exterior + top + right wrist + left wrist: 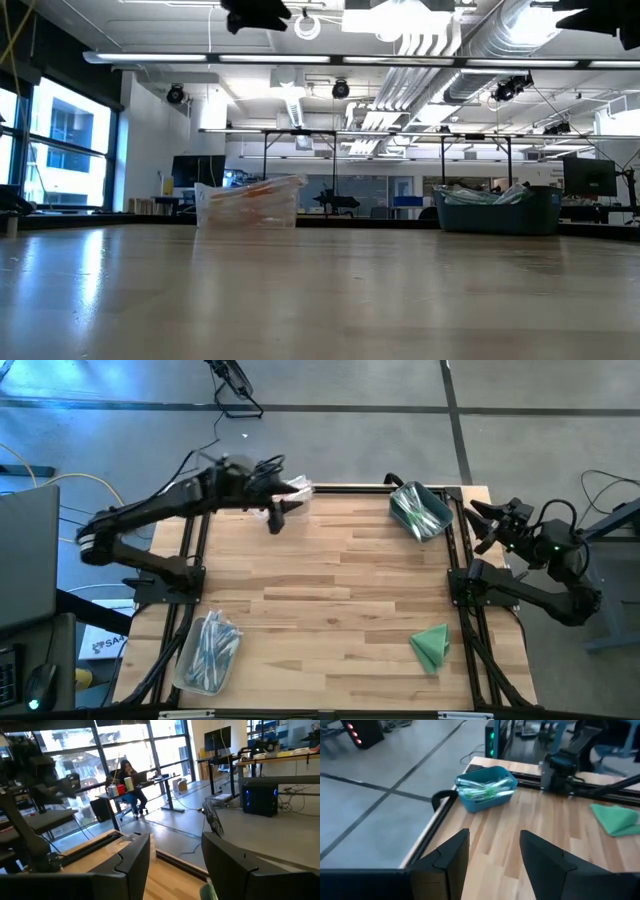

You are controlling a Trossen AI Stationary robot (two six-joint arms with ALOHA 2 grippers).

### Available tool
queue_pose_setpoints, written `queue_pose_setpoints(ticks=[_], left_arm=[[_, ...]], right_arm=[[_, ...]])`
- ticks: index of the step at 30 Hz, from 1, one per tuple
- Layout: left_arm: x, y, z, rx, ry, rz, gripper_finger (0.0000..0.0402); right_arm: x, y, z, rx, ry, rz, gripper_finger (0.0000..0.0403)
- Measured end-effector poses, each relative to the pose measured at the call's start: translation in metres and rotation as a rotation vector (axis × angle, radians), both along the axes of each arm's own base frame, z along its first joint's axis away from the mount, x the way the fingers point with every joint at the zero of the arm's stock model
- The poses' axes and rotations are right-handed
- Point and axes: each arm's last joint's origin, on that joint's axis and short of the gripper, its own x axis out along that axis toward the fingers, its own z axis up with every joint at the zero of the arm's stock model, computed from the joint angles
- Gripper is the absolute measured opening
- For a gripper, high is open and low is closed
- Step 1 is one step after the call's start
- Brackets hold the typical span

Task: Pick & Place Toothbrushes
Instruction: Return to Home Position

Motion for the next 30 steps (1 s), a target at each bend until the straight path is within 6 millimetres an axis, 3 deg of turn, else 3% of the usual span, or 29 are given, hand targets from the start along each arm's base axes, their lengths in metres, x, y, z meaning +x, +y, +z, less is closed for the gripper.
queue_pose_setpoints(ticks=[8, 19, 30], left_arm=[[-0.044, -0.017, -0.028, -0.054, -0.102, 0.006, 0.0171], [-0.107, -0.041, -0.041, -0.006, -0.224, 0.003, 0.0171], [-0.163, -0.06, -0.073, 0.025, -0.347, 0.05, 0.0171]], right_arm=[[0.0, 0.0, 0.0, -0.02, 0.018, 0.0, 0.0172], [0.0, 0.0, 0.0, -0.038, 0.036, 0.015, 0.0172], [0.0, 0.0, -0.005, -0.029, 0.094, 0.011, 0.0172]])
